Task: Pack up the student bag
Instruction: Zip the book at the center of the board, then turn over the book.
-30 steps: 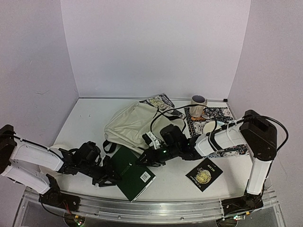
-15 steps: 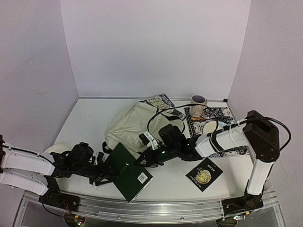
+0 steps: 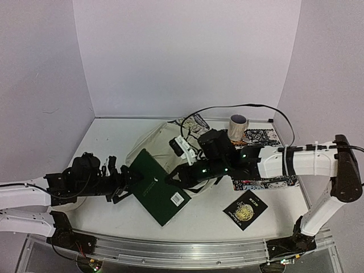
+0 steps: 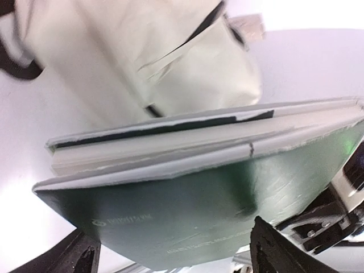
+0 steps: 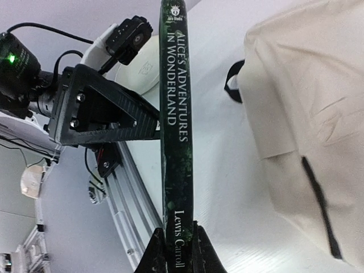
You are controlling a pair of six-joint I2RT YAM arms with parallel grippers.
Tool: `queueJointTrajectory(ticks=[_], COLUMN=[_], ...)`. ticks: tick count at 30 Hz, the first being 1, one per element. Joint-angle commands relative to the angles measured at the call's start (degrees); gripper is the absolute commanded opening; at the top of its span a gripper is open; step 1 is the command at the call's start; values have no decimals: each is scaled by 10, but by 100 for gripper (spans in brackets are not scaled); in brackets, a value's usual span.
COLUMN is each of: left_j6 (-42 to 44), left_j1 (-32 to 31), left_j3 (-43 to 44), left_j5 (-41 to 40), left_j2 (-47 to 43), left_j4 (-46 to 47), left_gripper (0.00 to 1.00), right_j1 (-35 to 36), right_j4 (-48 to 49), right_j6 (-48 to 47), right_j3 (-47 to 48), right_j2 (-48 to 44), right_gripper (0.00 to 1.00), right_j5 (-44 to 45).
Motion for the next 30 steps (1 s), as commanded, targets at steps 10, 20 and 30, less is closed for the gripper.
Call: queueJointTrajectory(ticks=[10, 20, 30], left_j6=[42, 48, -7], left_j1=[4, 4, 4], left_j3=[144, 245, 261], left_j5=[-88, -79, -132], left_j2=[14, 74, 99], left_j4=[-65, -36, 25], left_gripper=[99, 100, 99], right_j1=[3, 60, 114], right_j4=[-114, -103, -55], right_j6=[-199, -376, -491], right_j3=[123, 147, 151], right_j2=[-75, -25, 1], right_gripper=[0, 0, 0], right_j5=[251, 417, 558])
